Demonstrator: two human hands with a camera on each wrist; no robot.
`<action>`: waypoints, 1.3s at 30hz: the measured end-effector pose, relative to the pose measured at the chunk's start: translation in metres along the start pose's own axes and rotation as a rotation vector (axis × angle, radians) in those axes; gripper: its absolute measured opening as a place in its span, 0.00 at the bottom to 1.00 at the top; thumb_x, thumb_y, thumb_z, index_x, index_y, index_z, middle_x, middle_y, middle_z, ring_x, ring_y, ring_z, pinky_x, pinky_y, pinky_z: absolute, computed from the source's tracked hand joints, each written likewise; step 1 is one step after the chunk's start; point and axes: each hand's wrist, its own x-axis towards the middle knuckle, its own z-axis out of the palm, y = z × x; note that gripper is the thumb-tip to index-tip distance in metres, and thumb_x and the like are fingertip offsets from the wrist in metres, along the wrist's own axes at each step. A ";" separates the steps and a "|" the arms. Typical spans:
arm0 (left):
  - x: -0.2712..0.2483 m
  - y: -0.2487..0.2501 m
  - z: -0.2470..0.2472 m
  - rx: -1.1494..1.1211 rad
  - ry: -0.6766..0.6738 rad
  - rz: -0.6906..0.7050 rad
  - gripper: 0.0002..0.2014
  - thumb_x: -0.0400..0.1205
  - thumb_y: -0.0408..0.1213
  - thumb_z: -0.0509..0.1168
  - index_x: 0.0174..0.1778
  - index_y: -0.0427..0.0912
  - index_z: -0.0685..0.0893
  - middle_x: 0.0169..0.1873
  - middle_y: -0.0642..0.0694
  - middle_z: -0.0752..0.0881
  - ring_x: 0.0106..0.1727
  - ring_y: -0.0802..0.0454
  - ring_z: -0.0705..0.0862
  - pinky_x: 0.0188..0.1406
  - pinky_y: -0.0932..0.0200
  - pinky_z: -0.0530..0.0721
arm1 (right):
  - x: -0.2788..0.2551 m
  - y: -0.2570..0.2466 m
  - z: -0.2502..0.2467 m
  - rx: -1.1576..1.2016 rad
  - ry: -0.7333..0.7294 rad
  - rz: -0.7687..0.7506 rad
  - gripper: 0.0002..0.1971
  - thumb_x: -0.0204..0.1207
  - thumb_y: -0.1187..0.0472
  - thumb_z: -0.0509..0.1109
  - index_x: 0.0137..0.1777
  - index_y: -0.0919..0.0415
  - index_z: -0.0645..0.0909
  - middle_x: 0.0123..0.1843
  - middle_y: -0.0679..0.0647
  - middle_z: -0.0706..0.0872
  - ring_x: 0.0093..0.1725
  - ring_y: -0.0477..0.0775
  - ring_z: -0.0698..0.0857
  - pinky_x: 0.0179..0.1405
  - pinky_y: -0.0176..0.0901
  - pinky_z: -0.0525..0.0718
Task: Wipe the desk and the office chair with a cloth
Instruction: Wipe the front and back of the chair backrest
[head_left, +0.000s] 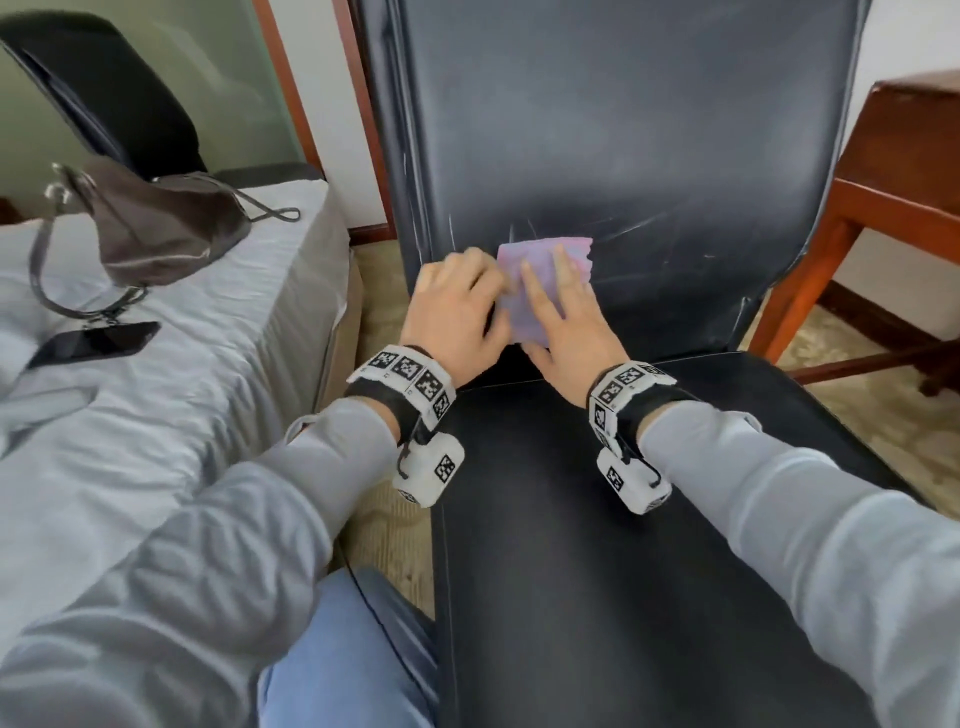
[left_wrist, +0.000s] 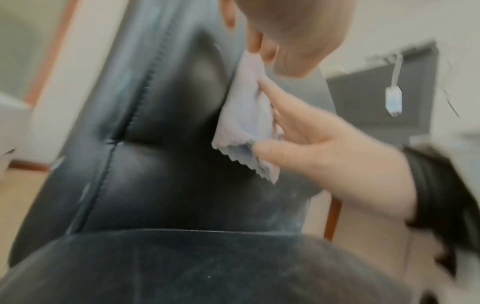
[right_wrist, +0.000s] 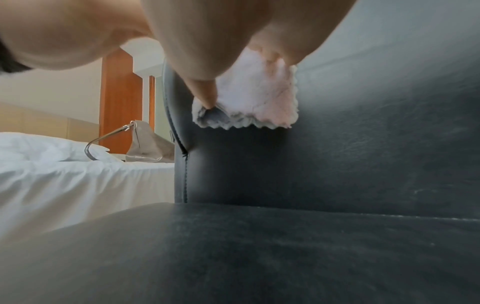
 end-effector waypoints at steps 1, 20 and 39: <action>-0.010 -0.009 -0.007 0.007 0.073 -0.133 0.15 0.72 0.37 0.70 0.55 0.42 0.83 0.56 0.42 0.81 0.57 0.39 0.80 0.53 0.47 0.74 | 0.002 -0.001 0.003 -0.061 0.004 0.002 0.45 0.79 0.61 0.71 0.88 0.59 0.46 0.86 0.73 0.43 0.84 0.78 0.50 0.83 0.66 0.57; -0.003 -0.093 0.023 -0.615 -0.205 -0.846 0.62 0.56 0.51 0.89 0.82 0.41 0.60 0.74 0.48 0.75 0.74 0.51 0.75 0.77 0.46 0.75 | 0.050 -0.033 -0.006 -0.544 0.079 -0.273 0.42 0.78 0.60 0.70 0.85 0.69 0.50 0.88 0.64 0.51 0.87 0.65 0.52 0.86 0.56 0.56; -0.005 -0.092 0.022 -0.562 -0.202 -0.855 0.59 0.61 0.49 0.88 0.82 0.42 0.60 0.69 0.53 0.75 0.69 0.55 0.75 0.72 0.54 0.75 | 0.046 -0.043 -0.011 -0.244 0.083 -0.186 0.40 0.80 0.58 0.64 0.86 0.70 0.48 0.88 0.65 0.45 0.88 0.65 0.46 0.86 0.59 0.52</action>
